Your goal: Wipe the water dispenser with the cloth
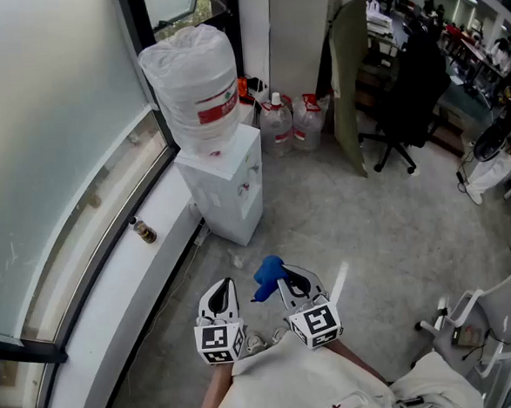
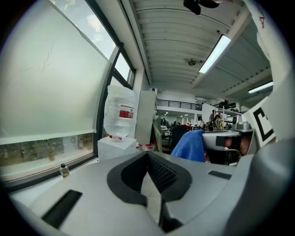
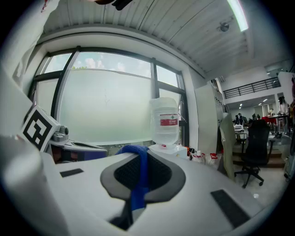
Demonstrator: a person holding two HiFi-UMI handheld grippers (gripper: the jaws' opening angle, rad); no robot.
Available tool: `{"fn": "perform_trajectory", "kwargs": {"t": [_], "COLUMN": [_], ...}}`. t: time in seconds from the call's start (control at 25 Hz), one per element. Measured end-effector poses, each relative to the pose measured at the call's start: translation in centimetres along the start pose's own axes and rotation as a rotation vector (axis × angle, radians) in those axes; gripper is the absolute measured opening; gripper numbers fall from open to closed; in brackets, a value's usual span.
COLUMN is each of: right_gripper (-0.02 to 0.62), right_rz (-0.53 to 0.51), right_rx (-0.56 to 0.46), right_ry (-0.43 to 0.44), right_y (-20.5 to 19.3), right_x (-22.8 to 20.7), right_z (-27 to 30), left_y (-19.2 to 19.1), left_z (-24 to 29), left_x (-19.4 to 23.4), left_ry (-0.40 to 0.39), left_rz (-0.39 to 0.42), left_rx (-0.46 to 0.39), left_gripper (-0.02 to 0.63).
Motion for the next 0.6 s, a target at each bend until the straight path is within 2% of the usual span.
{"fn": "perform_trajectory", "kwargs": {"t": [0.6], "right_gripper": [0.023], "right_rz": [0.03], "right_rx": [-0.009], "right_ry": [0.067], "right_y": [-0.3], "right_x": [-1.3], "right_z": [-0.3], "left_y": [-0.2], "left_z": [0.3], "left_x": [-1.1], "left_ry": [0.052], "left_rz": [-0.005], "left_rx": [0.009], "left_gripper": [0.011]}}
Point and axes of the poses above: the fingertips, and each gripper's own axes: z forward along the fingers, x to its left, y out of its top, the point moved 1 cm from there along -z, backward along the fingers, and after that the axes turned 5 degrees about z, right-handed, at the moved point
